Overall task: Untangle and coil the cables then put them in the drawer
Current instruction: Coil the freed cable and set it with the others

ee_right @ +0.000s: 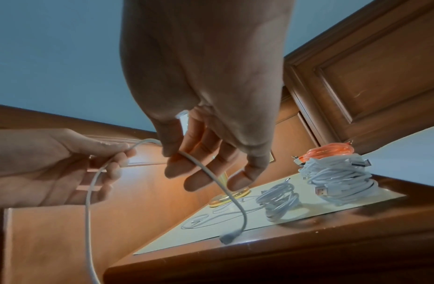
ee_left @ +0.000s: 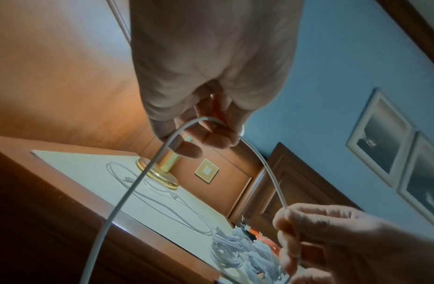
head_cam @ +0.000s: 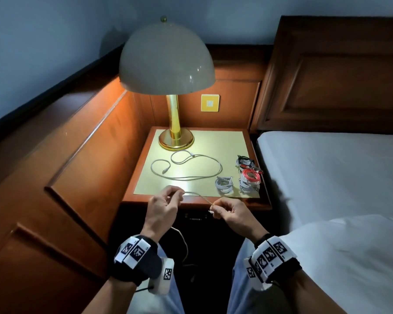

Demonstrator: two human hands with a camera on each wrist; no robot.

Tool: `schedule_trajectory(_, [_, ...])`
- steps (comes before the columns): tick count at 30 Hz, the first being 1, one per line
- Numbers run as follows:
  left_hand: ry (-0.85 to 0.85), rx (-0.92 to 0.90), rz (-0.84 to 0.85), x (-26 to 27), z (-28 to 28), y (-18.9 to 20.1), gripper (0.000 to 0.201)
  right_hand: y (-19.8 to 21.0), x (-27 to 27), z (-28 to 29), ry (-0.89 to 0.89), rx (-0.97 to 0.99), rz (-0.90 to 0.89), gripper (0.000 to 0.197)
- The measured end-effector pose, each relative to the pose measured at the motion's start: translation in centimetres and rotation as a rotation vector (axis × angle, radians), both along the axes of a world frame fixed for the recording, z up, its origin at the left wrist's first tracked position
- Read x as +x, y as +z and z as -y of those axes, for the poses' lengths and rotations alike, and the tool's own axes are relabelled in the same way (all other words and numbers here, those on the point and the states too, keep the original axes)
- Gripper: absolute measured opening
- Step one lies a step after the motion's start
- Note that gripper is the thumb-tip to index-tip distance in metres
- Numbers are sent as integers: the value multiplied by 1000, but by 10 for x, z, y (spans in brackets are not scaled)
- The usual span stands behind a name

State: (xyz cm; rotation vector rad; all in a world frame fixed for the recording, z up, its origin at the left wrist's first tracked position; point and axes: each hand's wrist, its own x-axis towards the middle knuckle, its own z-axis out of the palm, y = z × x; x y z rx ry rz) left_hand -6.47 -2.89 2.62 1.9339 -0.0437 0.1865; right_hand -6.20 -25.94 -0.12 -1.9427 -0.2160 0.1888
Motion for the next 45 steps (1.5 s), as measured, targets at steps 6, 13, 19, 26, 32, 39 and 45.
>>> schedule_trajectory(6, [-244,253,102,-9,14,-7,8,12,-10,-14,16,50,56,15])
schedule_trajectory(13, [-149,103,9,-5,2,-7,10,5,-11,1,-56,101,16,15])
schedule_trajectory(19, [-195,130,2,-11,16,-13,13,10,-17,-9,-48,139,-17,20])
schedule_trajectory(26, [-141,77,3,-9,18,-17,12,21,-23,-8,-72,289,-113,23])
schedule_trajectory(32, [-176,88,64,-15,26,-22,17,25,-30,-9,-87,407,-187,24])
schedule_trajectory(39, [-191,91,184,-11,36,-23,16,33,-37,-10,-30,433,-219,25])
schedule_trajectory(45, [-229,126,178,-17,41,-24,21,32,-44,-11,84,466,-331,25])
